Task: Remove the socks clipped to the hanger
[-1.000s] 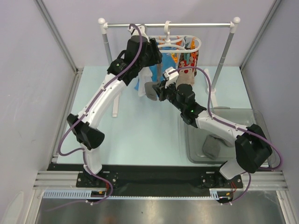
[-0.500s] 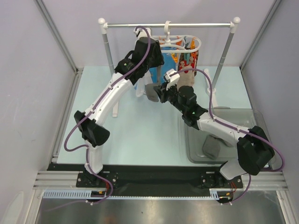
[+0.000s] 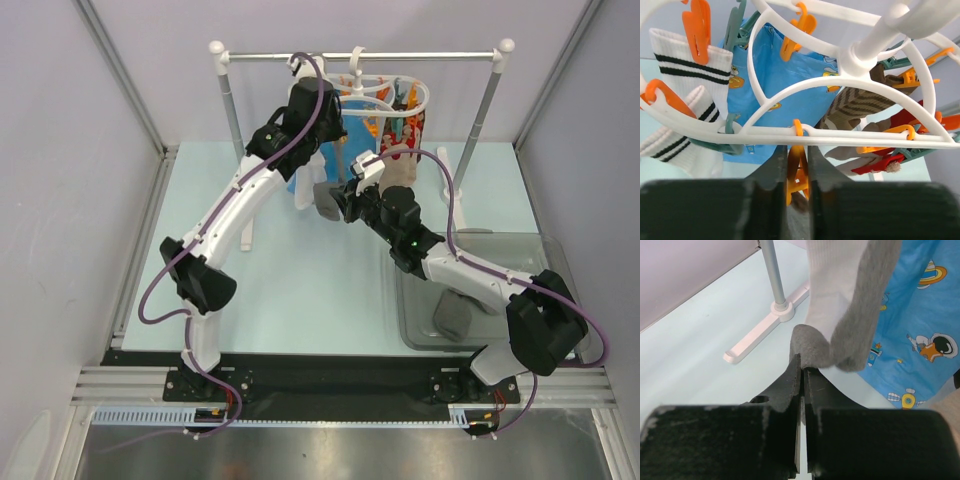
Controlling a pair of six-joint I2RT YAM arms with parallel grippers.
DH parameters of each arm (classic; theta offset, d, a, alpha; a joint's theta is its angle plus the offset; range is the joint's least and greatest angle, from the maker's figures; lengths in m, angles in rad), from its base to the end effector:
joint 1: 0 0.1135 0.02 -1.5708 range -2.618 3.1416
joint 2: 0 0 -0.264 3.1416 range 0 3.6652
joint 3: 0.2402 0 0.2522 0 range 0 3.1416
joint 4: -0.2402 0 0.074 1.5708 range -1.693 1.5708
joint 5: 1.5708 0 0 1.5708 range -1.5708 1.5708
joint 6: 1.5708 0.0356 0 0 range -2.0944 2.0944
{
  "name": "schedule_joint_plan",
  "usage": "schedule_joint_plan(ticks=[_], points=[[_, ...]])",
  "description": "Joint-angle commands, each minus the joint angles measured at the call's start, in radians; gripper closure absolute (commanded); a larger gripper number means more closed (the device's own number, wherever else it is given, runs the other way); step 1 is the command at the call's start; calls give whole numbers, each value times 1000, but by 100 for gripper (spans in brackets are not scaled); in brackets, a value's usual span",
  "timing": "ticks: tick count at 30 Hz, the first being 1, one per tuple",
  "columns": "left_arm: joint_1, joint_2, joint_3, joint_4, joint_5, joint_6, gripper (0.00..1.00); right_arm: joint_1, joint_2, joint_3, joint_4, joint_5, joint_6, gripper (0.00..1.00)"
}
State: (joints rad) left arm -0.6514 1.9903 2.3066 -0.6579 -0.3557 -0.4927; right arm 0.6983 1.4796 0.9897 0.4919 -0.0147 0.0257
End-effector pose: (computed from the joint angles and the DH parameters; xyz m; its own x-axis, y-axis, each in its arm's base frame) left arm 0.3597 -0.2586 0.4519 -0.3801 -0.2678 -0.8853 0.1449 0.9281 -0.3429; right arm 0.2677 0.2254 0.3143 -0.0153 0.0207 -0.9997 -0.6539 0.7561 0.0257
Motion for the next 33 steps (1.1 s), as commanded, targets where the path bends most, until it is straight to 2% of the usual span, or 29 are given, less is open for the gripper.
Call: schedule_joint_plan(ticks=[1, 2, 3, 7, 9, 10, 13, 16, 19, 22, 25, 28, 29, 30, 33], points=[[-5, -4, 48, 1, -6, 23, 91, 6, -28, 1, 60, 5, -4, 100], [-5, -2, 48, 1, -5, 23, 98, 6, -30, 1, 60, 5, -4, 100], [-5, -2, 47, 1, -3, 25, 100, 6, -30, 1, 59, 7, -3, 100], [-5, 1, 48, 7, 11, 31, 99, 3, -35, 0, 56, 15, 8, 100], [-5, 1, 48, 12, 23, 32, 92, -2, -44, -3, 42, 13, 22, 100], [-7, 2, 48, 14, 29, 32, 81, -3, -50, -5, 31, 13, 29, 100], [-7, -1, 47, 12, 47, 36, 64, -8, -97, -17, -48, 70, 71, 100], [-5, -21, 28, 12, 73, 45, 54, -19, -165, -17, -206, 122, 131, 100], [-5, -68, -42, 18, 90, 48, 50, -34, -251, -28, -450, 145, 204, 100], [-5, -138, -107, 37, 133, 60, 43, -45, -349, -49, -620, 206, 279, 100], [-5, -205, -237, 73, 169, 69, 36, -120, -442, -10, -966, 277, 409, 100], [-5, -301, -343, 115, 185, 88, 29, -307, -510, 3, -1184, 188, 492, 100], [-5, -341, -367, 139, 187, 94, 29, -421, -525, -2, -1223, 149, 497, 100], [-5, -364, -392, 152, 193, 100, 27, -465, -542, -8, -1259, 93, 500, 100], [-2, -435, -472, 188, 230, 118, 25, -564, -625, -60, -1337, 107, 502, 100]])
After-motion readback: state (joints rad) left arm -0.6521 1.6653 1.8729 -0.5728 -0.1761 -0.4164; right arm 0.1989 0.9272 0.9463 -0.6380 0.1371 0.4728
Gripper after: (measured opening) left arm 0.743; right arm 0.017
